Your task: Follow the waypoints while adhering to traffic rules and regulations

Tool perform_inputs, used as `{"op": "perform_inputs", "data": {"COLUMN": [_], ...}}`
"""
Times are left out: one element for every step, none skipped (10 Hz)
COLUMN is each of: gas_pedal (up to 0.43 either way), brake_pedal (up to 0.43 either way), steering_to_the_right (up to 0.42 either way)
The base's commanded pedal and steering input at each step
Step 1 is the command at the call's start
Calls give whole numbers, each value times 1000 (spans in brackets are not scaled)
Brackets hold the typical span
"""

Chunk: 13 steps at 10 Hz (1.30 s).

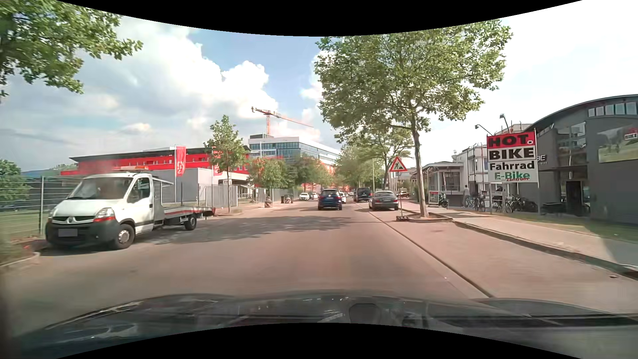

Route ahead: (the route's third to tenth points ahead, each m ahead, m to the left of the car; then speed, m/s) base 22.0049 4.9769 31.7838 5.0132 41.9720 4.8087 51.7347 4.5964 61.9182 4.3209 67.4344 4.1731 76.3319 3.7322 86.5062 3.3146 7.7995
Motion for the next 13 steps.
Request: {"op": "perform_inputs", "data": {"gas_pedal": [311,311,287,268,248,228,209,189,177,169,157,138,138], "brake_pedal": [0,0,0,0,0,0,0,0,0,0,0,0,0], "steering_to_the_right": [-4,-4,-5,-4,-4,-5,-4,-4,-4,-4,-4,0,5]}}
